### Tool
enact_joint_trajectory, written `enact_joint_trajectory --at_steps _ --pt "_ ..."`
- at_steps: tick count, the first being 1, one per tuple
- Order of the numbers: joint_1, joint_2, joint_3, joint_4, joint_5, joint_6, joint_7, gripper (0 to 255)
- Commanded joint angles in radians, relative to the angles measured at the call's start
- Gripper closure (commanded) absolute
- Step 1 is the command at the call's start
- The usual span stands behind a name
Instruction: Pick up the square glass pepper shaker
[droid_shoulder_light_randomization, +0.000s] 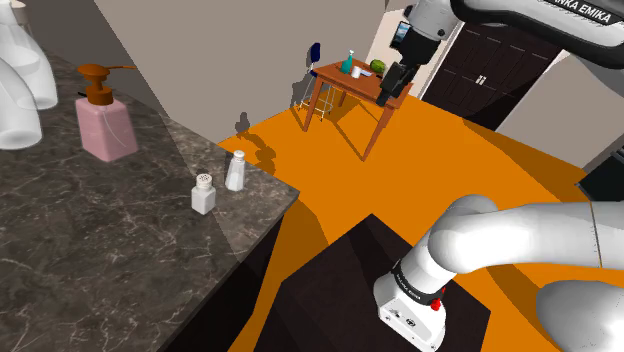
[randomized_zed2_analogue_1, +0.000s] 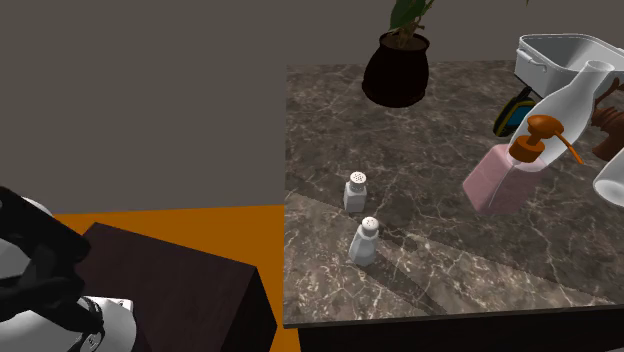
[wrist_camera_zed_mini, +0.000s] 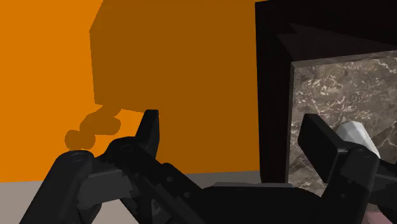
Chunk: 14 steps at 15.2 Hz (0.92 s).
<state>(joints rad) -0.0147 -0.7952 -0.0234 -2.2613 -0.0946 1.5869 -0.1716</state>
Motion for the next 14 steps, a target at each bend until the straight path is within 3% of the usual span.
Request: enact_joint_trajectory --at_steps 1,14 --pt "0.0 0.0 0.0 0.0 0.0 0.0 0.0 0" --pt "0.077 0.184 0.225 -0.049 0.139 0.216 0.256 0"
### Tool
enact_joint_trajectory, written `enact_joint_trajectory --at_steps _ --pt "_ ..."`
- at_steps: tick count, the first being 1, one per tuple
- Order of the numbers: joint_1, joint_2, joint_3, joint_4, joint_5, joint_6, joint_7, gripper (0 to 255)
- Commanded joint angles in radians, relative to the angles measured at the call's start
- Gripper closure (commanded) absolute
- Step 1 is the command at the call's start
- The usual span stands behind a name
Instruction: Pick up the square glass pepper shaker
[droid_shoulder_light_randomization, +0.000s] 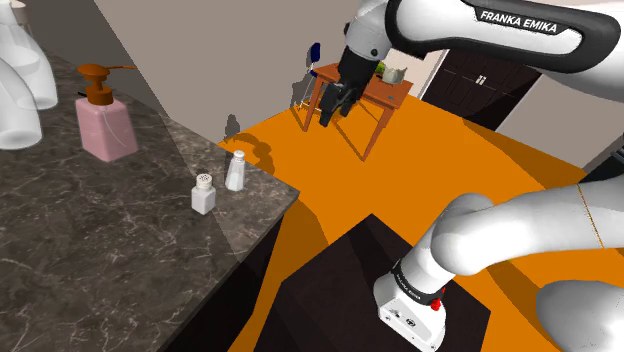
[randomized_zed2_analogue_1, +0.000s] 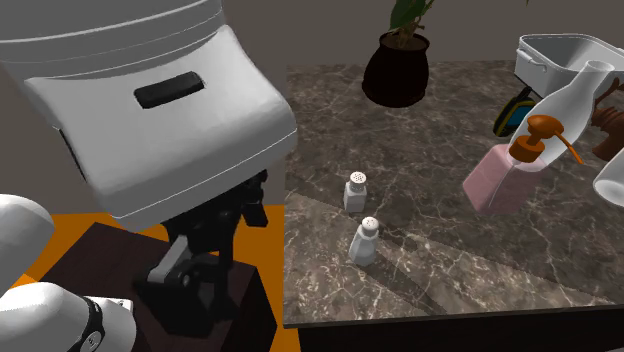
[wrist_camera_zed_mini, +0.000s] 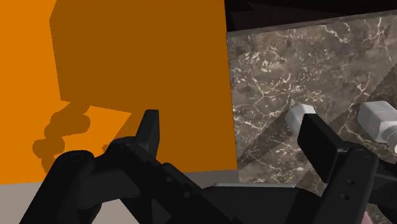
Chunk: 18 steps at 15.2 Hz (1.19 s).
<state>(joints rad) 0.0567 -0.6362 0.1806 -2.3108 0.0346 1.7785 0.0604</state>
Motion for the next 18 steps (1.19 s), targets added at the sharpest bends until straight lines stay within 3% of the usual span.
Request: enact_joint_trajectory --at_steps 1,10,18 --pt "0.011 0.047 0.039 0.005 0.017 0.042 0.043 0" --pt "0.039 0.282 0.195 0.095 0.035 0.186 0.224 0" --pt "0.06 0.549 0.319 0.255 -0.05 0.277 0.413 0"
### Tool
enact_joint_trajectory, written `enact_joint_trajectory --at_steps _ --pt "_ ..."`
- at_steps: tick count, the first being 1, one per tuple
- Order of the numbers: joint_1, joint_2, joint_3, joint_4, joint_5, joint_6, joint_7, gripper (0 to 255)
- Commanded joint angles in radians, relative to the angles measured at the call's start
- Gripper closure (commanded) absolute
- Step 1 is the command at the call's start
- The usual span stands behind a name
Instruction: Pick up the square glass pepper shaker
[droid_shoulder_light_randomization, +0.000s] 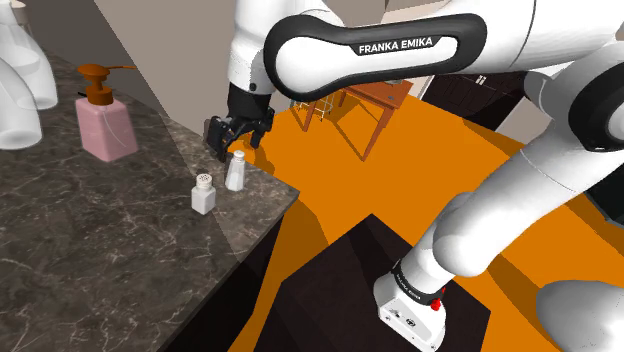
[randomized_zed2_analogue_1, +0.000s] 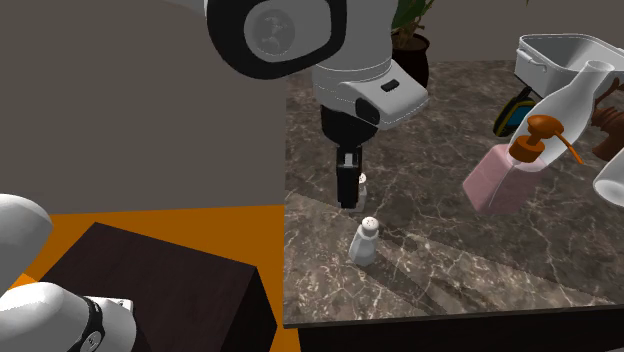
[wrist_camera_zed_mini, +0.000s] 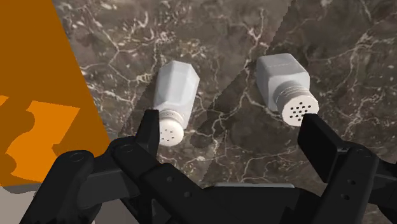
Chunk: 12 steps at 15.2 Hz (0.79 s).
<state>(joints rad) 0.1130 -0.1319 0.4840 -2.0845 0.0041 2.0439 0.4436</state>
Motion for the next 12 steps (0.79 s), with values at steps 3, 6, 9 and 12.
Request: enact_joint_trajectory --at_steps 3,6,9,12 --pt "0.024 0.158 0.049 0.109 -0.078 0.029 0.107 0" --pt "0.048 0.239 0.061 0.172 -0.124 0.035 0.16 0" --pt "0.05 0.253 0.059 0.146 -0.134 0.072 0.169 0" --pt "0.052 0.268 0.058 0.122 -0.146 0.108 0.178 0"
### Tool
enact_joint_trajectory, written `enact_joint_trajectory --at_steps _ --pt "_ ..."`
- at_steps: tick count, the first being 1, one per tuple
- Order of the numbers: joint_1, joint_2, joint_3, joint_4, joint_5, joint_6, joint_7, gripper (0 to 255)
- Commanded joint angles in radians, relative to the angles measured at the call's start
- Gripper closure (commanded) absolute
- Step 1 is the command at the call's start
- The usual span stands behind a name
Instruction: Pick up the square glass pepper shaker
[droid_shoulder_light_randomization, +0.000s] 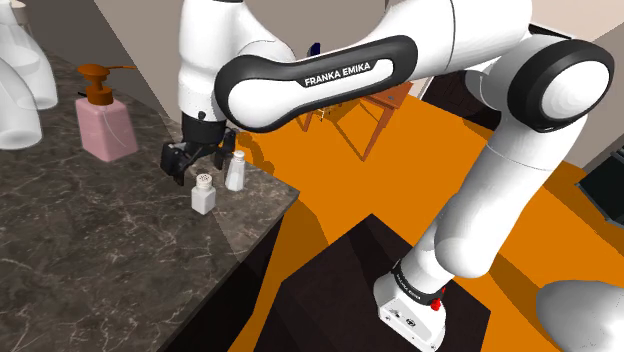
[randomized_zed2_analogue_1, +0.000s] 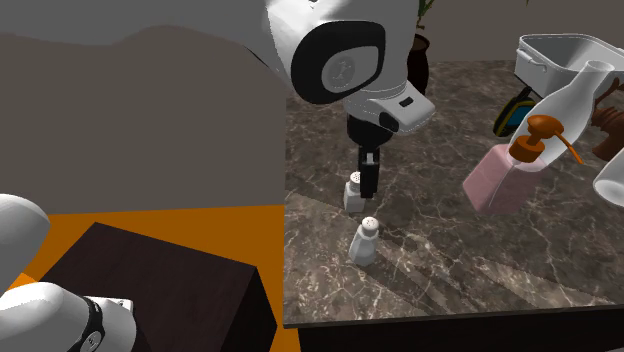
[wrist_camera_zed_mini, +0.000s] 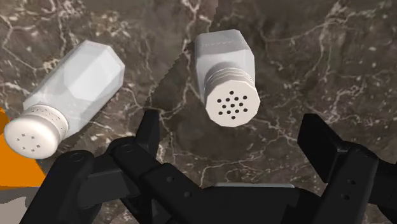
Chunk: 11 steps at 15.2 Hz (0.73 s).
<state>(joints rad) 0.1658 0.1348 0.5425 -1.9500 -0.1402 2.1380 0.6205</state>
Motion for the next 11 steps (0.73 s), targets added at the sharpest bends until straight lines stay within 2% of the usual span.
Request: enact_joint_trajectory --at_steps 1,3,4,11 --pt "0.001 0.01 -0.002 -0.024 -0.009 0.033 0.007 0" --pt "0.001 0.01 -0.002 -0.024 -0.009 0.033 0.007 0" --pt "0.0 0.009 -0.002 -0.026 -0.008 0.034 0.006 255" --pt "0.0 0.01 -0.002 -0.026 -0.009 0.034 0.006 255"
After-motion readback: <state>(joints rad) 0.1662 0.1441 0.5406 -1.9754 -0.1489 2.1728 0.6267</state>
